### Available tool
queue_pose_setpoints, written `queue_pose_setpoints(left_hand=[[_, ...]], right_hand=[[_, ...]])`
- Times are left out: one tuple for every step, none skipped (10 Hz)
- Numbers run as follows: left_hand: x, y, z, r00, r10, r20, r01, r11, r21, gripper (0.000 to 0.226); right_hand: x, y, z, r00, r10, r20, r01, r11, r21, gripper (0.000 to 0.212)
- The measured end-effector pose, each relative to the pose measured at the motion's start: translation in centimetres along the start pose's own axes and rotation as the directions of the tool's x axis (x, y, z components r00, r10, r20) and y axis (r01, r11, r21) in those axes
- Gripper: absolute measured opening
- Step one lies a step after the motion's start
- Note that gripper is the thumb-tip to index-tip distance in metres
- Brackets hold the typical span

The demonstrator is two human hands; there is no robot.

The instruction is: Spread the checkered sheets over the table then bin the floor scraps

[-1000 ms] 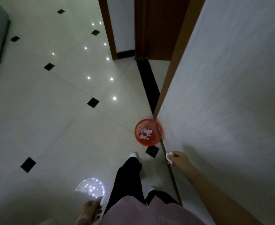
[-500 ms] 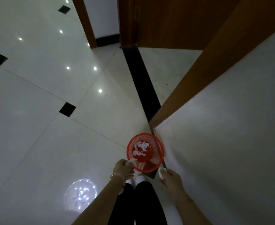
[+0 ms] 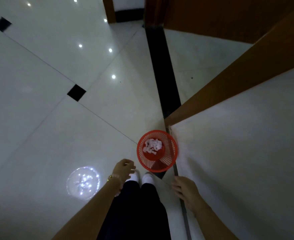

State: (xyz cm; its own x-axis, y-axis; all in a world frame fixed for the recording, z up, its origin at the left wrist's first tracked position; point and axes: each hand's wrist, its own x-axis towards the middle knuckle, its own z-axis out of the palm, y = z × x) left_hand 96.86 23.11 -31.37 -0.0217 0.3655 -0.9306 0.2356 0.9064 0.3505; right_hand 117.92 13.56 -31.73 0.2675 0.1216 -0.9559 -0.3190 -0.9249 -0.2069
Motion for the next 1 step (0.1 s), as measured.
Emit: queue_pose_setpoints(left_hand=[[-4.96, -0.76, -2.97, 0.998, 0.028, -0.047, -0.03, 0.998, -0.048, 0.011]], right_hand=[[-4.06, -0.83, -0.03, 0.998, -0.051, -0.03, 0.048, 0.994, -0.1, 0.012]])
